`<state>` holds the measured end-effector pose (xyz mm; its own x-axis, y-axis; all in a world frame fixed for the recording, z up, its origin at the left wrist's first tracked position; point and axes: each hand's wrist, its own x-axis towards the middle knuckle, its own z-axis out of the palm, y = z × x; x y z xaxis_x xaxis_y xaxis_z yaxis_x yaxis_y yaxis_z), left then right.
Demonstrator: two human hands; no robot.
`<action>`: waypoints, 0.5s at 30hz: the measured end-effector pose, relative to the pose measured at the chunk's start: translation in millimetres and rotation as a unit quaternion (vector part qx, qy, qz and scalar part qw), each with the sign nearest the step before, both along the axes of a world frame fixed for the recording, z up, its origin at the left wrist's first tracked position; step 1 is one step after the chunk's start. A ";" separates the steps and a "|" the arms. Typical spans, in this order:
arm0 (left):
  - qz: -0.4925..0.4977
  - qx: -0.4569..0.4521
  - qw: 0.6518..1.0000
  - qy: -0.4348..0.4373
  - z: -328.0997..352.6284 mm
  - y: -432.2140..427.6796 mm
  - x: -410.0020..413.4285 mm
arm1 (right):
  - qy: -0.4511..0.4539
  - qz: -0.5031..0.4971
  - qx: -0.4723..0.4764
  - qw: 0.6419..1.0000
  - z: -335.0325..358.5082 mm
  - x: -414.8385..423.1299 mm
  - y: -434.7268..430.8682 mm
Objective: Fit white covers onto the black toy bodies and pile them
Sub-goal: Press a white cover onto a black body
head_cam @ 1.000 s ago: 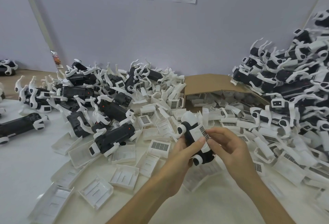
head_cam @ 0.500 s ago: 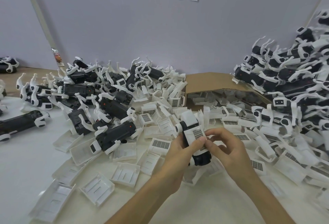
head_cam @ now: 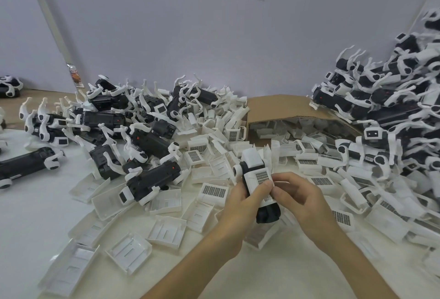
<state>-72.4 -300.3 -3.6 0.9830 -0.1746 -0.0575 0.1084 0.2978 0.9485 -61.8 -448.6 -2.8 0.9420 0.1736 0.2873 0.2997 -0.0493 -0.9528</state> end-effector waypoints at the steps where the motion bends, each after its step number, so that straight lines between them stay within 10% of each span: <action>1: -0.003 0.000 1.000 -0.001 -0.2 0.4 0.3 | -0.001 -0.001 -0.003 1.000 0.7 -0.4 -0.6; 15: -0.022 -0.044 0.999 0.009 1.3 5.8 -2.5 | 0.031 0.073 0.015 0.997 4.8 -2.7 -6.8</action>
<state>-74.9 -294.5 -2.3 0.9731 -0.2227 -0.0583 0.1406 0.3747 0.9164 -64.5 -455.5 2.0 0.9232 0.3030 0.2364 0.2420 0.0196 -0.9701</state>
